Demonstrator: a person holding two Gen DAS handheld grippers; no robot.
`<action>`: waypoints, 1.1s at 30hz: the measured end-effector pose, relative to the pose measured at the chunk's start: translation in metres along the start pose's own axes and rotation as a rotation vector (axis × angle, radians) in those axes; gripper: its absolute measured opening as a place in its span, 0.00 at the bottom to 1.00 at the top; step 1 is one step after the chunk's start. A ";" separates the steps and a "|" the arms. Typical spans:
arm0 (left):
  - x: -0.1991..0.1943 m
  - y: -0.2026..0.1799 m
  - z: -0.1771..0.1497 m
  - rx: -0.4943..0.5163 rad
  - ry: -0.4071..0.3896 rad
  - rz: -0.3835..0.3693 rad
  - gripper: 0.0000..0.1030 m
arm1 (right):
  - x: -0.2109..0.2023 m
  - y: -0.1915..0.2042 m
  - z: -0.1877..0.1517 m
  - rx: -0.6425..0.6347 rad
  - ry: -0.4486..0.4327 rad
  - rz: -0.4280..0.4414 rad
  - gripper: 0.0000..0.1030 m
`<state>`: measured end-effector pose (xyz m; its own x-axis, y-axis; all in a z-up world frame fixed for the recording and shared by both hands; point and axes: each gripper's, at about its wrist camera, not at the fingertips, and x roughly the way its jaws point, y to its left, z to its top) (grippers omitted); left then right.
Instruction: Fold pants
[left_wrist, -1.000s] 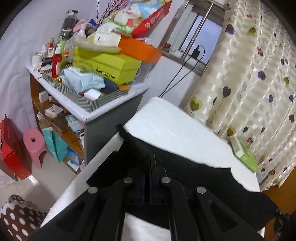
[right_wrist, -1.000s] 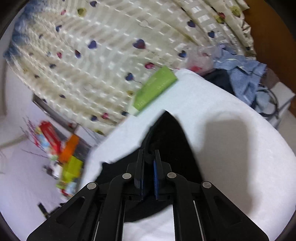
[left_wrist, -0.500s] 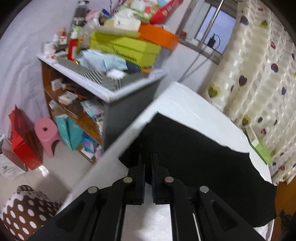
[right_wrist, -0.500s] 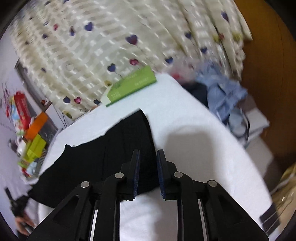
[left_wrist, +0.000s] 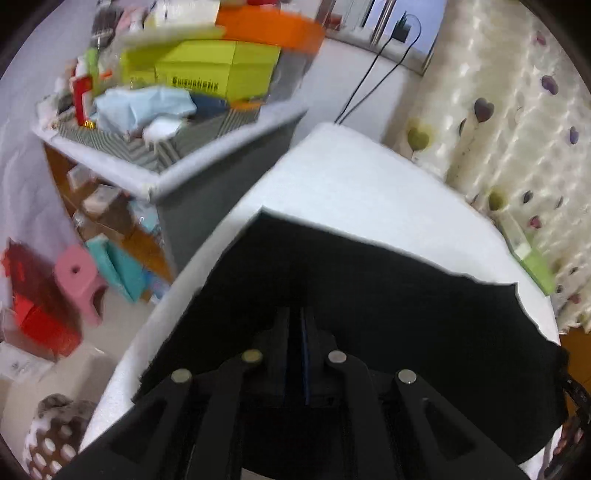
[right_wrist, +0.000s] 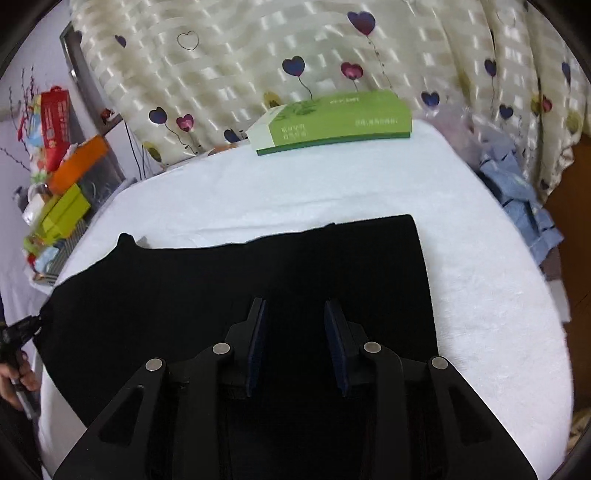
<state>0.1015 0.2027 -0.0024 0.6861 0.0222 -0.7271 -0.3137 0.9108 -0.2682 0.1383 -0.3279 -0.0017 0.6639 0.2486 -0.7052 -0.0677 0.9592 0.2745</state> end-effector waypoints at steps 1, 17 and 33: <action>-0.001 0.004 -0.001 -0.006 0.010 -0.010 0.08 | -0.001 -0.002 0.000 0.000 -0.006 0.009 0.32; 0.015 -0.005 0.024 0.062 -0.008 0.064 0.08 | 0.012 -0.033 0.033 0.077 -0.021 -0.121 0.42; -0.046 0.000 -0.043 0.112 -0.018 0.031 0.20 | -0.060 0.014 -0.057 -0.158 -0.029 -0.153 0.42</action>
<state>0.0420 0.1840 0.0039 0.6889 0.0578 -0.7226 -0.2607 0.9499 -0.1726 0.0550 -0.3217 0.0070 0.6962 0.0966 -0.7113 -0.0788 0.9952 0.0580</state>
